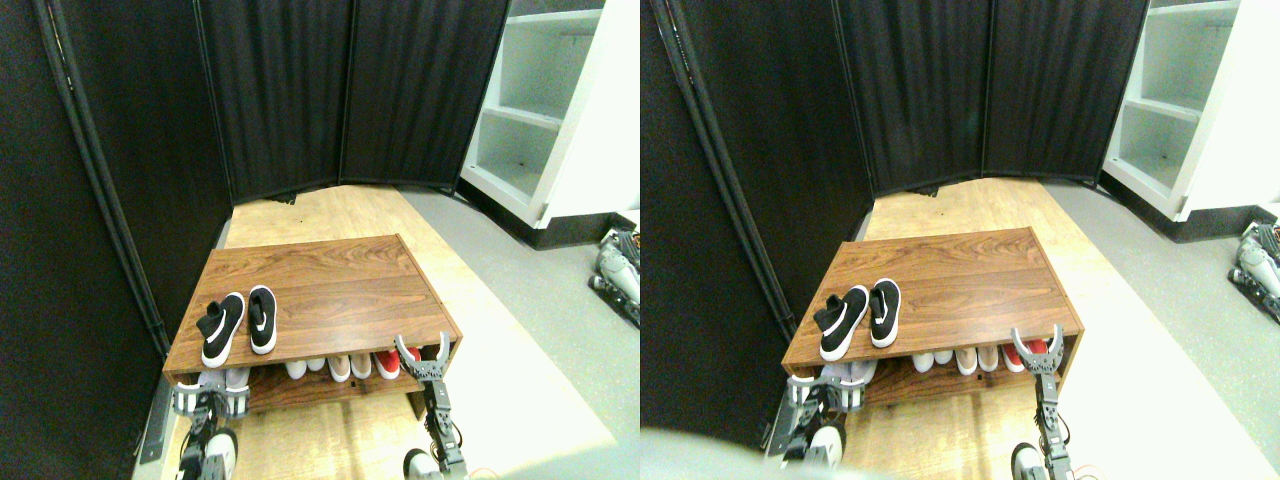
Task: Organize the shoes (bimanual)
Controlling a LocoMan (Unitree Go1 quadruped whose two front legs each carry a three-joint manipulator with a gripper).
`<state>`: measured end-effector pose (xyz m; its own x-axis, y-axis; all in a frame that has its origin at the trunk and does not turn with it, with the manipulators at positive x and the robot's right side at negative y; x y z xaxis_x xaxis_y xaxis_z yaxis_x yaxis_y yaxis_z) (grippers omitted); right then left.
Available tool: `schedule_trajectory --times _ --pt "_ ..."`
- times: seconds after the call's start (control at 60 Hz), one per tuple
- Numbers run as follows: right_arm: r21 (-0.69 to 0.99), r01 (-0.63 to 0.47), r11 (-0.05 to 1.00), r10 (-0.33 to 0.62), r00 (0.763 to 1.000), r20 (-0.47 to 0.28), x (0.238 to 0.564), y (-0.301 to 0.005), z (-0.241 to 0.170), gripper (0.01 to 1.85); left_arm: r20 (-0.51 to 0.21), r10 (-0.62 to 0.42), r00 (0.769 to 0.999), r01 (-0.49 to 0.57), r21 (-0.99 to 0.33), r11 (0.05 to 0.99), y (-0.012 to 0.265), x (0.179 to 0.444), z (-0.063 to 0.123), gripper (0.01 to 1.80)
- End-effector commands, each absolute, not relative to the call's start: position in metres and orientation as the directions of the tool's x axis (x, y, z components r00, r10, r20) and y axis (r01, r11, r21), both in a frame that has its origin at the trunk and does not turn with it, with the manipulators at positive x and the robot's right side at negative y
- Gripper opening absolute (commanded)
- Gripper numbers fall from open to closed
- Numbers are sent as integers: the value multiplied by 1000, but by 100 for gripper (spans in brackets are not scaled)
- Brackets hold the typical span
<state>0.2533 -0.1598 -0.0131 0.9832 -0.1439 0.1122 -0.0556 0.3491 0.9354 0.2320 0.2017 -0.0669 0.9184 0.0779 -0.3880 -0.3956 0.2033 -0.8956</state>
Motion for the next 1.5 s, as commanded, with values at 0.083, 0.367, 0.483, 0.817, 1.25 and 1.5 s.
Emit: schedule_trajectory --times 0.083,0.367,0.483,0.817,1.25,1.5 --pt "940 -94 327 -139 979 146 253 -161 -10 69 -328 109 938 -345 -907 242 208 206 -46 153" --pt "944 -100 315 -131 980 148 253 -159 -8 68 -200 177 964 -258 -866 428 258 180 -10 62" --pt "946 -110 305 -125 980 154 255 -157 -8 68 -88 202 975 -184 -832 524 276 187 2 9" --pt "953 -114 281 -114 982 151 258 -154 -7 66 -42 196 980 -158 -763 627 286 225 28 1" --pt "951 -108 290 -119 982 148 264 -150 -7 66 -200 137 970 -241 -726 644 261 288 6 1" --pt "951 -100 292 -139 980 145 266 -151 -8 67 -294 161 942 -328 -705 629 245 308 -22 1"
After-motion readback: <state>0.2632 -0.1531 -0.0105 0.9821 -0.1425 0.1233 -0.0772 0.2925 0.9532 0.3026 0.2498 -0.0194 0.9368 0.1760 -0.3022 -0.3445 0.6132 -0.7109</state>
